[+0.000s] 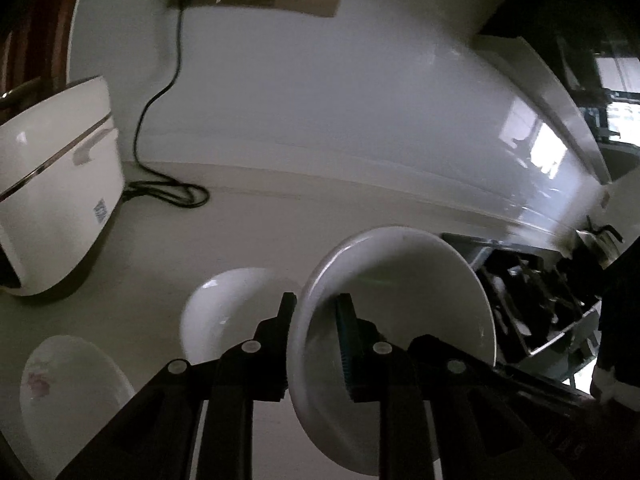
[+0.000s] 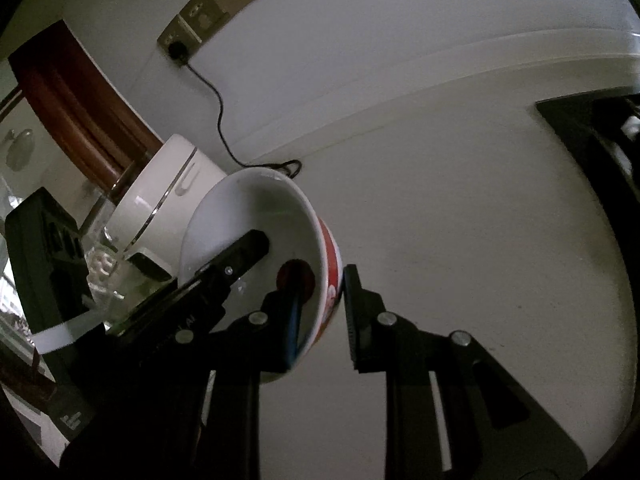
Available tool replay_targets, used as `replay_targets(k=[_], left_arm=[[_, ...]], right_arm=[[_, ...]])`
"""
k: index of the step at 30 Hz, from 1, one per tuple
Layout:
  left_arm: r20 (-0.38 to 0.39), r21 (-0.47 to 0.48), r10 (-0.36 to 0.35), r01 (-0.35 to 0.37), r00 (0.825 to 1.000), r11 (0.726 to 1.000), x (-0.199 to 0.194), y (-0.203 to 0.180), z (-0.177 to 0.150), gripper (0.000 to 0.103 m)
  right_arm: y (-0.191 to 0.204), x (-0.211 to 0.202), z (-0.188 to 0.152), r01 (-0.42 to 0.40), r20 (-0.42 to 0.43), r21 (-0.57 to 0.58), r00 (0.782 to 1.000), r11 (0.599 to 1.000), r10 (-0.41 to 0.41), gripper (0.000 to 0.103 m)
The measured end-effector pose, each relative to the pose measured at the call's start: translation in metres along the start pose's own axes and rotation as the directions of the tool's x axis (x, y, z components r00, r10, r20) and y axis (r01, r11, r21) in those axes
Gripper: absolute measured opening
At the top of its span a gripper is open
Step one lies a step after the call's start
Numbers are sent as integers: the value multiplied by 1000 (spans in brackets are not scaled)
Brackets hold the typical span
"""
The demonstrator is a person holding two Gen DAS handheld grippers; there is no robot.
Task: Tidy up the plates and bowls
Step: 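Carry the red-banded bowl to the stack and lower it into the white bowl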
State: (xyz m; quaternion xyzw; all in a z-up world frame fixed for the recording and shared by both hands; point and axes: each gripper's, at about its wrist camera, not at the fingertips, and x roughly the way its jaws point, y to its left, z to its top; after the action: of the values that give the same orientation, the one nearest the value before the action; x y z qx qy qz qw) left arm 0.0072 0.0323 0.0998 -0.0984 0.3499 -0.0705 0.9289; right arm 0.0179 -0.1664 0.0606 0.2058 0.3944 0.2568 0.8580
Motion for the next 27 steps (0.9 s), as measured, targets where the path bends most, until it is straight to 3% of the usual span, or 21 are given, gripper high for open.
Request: replay_targets(k=[9, 15, 27], left_arm=[[-16, -36, 70, -71, 997, 997, 15, 24, 3, 22], [-61, -88, 62, -67, 996, 994, 35, 48, -4, 22], [-56, -84, 52, -57, 997, 995, 39, 62, -7, 21]], right_arm=[[11, 31, 4, -16, -63, -20, 998, 1000, 14, 23], [18, 55, 0, 7, -111, -50, 994, 999, -13, 23], [39, 71, -3, 49, -109, -102, 992, 994, -60, 25]])
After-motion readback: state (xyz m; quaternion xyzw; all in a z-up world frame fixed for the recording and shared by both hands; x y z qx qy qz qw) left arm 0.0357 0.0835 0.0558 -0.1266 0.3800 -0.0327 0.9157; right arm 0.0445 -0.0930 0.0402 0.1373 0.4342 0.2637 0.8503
